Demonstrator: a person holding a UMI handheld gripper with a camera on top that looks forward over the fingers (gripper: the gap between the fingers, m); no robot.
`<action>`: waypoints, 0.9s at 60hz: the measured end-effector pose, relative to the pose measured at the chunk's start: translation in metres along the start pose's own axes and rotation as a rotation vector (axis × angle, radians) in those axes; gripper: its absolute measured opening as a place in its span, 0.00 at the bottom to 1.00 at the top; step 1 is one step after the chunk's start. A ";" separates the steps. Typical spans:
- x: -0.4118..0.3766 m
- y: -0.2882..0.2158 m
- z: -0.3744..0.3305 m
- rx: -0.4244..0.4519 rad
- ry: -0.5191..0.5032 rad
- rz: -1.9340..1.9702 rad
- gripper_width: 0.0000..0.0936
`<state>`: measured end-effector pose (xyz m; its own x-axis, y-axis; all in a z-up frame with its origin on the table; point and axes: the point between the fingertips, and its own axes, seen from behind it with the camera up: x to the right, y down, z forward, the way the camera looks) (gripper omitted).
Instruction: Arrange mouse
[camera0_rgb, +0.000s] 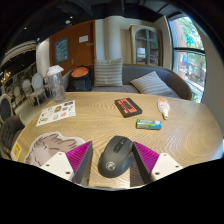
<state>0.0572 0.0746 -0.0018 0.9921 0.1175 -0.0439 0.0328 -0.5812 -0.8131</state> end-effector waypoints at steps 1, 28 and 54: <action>0.000 -0.001 0.003 -0.001 0.006 0.000 0.89; -0.019 -0.025 -0.017 0.089 0.050 -0.018 0.37; -0.178 0.043 -0.046 -0.036 0.045 -0.067 0.40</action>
<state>-0.1123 -0.0088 -0.0022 0.9919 0.1216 0.0365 0.1029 -0.6017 -0.7921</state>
